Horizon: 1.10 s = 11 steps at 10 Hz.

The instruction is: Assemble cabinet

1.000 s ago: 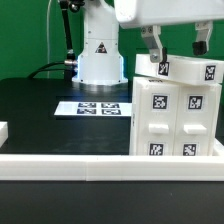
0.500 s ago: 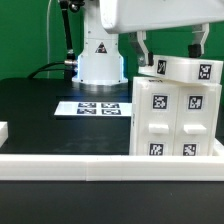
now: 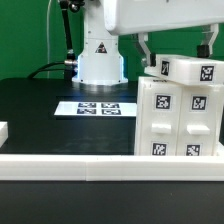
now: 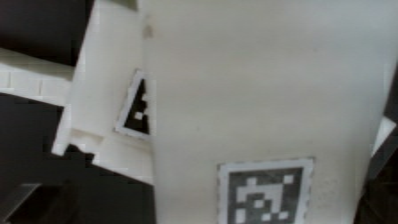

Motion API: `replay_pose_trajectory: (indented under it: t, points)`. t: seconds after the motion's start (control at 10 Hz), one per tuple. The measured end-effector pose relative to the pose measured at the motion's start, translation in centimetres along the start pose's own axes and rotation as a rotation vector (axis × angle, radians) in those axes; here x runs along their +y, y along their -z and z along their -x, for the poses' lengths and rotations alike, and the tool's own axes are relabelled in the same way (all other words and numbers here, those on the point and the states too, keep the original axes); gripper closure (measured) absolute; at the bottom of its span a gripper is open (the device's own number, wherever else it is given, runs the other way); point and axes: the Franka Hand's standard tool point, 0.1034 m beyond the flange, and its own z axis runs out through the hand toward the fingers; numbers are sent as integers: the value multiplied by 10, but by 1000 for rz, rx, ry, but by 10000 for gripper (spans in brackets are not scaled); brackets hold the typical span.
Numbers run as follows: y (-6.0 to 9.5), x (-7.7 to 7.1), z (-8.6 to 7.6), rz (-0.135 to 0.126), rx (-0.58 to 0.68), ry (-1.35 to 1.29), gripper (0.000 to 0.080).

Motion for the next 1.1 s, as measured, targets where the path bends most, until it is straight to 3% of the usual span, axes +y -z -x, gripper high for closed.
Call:
replay_pose_trajectory:
  t: [0.7,0.8,0.9,1.0,1.1]
  points:
    - [-7,-8,3,0,2,-23,2]
    - [-7,-9,2,0,2,-24,128]
    - [-7,-9,2,0,3,-25,128]
    - [-7,-8,2,0,3,-25,245]
    - [-7,-8,2,2,6,-25,242]
